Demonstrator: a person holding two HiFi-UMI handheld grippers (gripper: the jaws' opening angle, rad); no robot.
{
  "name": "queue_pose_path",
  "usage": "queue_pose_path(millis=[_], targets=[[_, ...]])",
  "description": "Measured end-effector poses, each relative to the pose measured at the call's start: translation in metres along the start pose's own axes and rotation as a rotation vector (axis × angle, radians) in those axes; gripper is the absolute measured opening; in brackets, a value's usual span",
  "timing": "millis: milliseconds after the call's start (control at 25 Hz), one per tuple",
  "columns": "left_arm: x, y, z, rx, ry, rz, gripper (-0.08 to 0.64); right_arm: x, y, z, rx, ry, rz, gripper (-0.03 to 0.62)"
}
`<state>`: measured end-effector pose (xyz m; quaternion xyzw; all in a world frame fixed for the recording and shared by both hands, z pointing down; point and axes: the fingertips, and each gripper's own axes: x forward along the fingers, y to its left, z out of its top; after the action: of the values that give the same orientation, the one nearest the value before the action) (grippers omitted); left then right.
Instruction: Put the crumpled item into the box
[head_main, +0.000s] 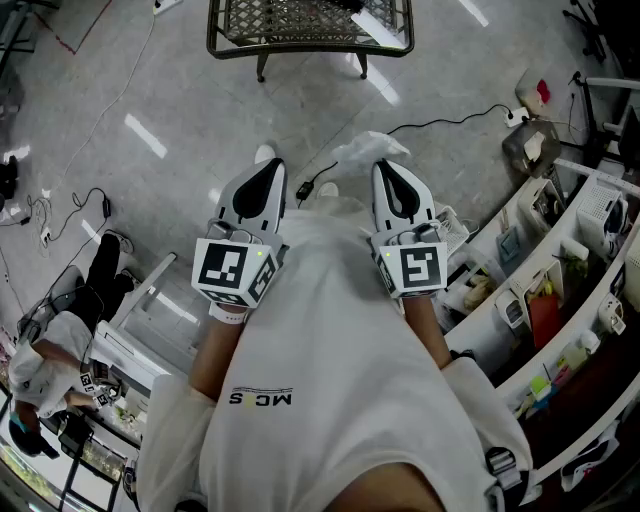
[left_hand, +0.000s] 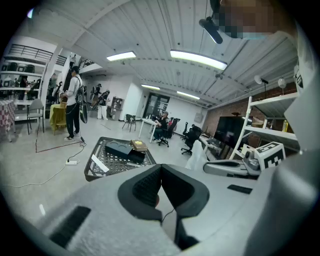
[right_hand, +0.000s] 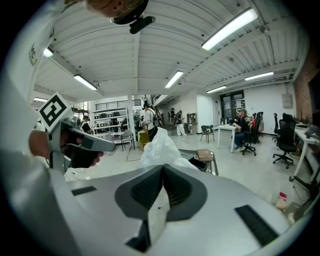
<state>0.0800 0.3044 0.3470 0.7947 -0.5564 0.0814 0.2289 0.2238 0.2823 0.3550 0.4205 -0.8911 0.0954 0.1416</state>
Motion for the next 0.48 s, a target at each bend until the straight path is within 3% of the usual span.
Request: queue_pose_path(millis=[280, 360, 480], targets=[[-0.036, -0.004, 0.000, 0.025, -0.035, 0.001, 0.020, -0.026, 0.032, -0.004, 0.048, 0.005, -0.009, 0.018], [-0.046, -0.003, 0.002, 0.029, -0.042, -0.001, 0.020, -0.029, 0.036, 0.002, 0.106, -0.012, -0.011, 0.018], [-0.052, -0.002, 0.002, 0.040, -0.054, 0.009, 0.020, -0.032, 0.041, 0.011, 0.108, -0.049, -0.003, 0.018]])
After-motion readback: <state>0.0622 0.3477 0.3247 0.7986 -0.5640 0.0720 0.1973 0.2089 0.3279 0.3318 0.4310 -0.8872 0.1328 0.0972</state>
